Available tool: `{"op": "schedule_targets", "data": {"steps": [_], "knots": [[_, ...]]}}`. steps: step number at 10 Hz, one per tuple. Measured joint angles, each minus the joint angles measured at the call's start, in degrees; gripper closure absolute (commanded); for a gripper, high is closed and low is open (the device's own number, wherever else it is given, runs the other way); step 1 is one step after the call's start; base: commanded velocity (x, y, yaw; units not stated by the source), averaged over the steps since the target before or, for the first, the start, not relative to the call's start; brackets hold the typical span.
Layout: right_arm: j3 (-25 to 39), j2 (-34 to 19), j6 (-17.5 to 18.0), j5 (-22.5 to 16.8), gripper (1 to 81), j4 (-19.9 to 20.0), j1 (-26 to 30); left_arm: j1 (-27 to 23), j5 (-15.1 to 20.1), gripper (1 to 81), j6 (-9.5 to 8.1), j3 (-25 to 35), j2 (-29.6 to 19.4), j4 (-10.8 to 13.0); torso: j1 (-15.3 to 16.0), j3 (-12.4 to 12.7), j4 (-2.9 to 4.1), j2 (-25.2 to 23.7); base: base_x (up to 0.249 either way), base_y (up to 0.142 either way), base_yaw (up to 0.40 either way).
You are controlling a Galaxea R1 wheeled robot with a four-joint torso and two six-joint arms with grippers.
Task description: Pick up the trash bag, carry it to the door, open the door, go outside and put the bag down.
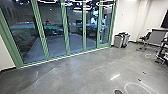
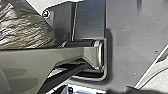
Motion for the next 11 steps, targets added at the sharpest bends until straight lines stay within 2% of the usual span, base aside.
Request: {"op": "schedule_targets", "data": {"steps": [11], "knots": [[0.0,0.2,0.1,0.1,1.0,0.1,0.3,0.4,0.0,81.1,0.0,0.0,0.0,0.0,-0.1,0.0,0.0,0.0,0.121,0.0,0.0]]}}
